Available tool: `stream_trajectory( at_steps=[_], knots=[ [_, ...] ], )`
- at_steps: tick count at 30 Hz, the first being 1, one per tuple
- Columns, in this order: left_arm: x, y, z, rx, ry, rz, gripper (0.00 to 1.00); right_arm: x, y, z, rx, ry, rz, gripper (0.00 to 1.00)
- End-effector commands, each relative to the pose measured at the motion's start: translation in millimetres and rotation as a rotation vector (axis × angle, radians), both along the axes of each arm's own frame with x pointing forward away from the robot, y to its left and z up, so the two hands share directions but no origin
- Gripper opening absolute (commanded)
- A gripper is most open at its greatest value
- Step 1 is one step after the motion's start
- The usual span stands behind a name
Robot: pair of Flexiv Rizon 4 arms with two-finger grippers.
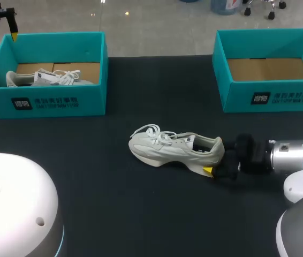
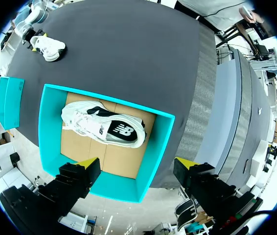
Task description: Take the shoe out of the shoebox, open the shoe tongue, remove and reinsert the insole, then place the shoe into the shoebox
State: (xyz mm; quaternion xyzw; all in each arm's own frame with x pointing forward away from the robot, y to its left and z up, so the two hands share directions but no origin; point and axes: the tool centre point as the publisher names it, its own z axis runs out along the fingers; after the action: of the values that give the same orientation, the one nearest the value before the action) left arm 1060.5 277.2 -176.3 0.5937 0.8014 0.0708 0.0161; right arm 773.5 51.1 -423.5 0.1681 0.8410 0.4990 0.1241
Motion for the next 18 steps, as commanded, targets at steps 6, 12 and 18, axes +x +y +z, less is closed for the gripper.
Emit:
stream_trajectory(
  at_steps=[6,12,18],
  knots=[
    [-0.7,-0.1,0.3,0.002,-0.001,0.000,1.00,6.5,-2.1,3.1,0.000,-0.004,0.044,0.00],
    [-0.7,-0.1,0.3,0.002,-0.001,0.000,1.00,14.1,-13.3,10.7,0.017,-0.003,0.121,0.00],
    [-0.7,-0.1,0.3,0.002,-0.001,0.000,1.00,25.1,-24.7,21.0,0.023,-0.022,0.258,0.00]
  ],
)
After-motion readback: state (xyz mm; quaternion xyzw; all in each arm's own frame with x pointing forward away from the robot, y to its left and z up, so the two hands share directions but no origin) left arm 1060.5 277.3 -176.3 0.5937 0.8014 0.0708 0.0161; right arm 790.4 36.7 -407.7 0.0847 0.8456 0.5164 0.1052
